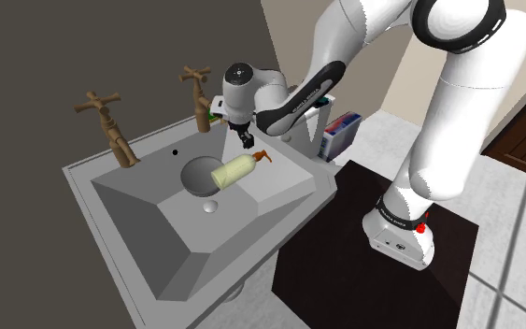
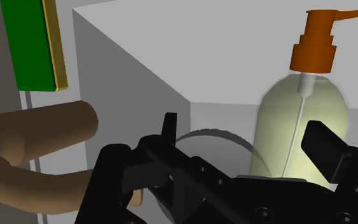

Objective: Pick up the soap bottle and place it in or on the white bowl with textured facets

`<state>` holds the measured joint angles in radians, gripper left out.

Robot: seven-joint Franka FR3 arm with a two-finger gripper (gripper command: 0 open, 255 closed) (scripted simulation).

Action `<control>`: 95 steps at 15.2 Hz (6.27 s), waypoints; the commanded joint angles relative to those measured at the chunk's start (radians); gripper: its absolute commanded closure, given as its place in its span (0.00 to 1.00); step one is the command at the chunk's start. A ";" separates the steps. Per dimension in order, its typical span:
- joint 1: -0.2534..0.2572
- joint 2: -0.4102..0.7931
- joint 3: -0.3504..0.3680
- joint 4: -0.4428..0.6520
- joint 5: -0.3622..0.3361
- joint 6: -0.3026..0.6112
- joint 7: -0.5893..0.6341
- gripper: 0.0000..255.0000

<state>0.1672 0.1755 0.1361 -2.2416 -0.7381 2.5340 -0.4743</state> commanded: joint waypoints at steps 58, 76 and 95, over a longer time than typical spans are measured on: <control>-0.084 0.074 -0.080 -0.197 -0.066 0.316 -0.034 1.00; -0.130 -0.156 0.016 -0.228 0.250 0.145 -0.319 1.00; -0.253 0.208 0.148 0.543 0.697 -0.734 -0.639 0.00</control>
<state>-0.0230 0.3533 0.2735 -1.7812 -0.2022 1.8866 -0.9806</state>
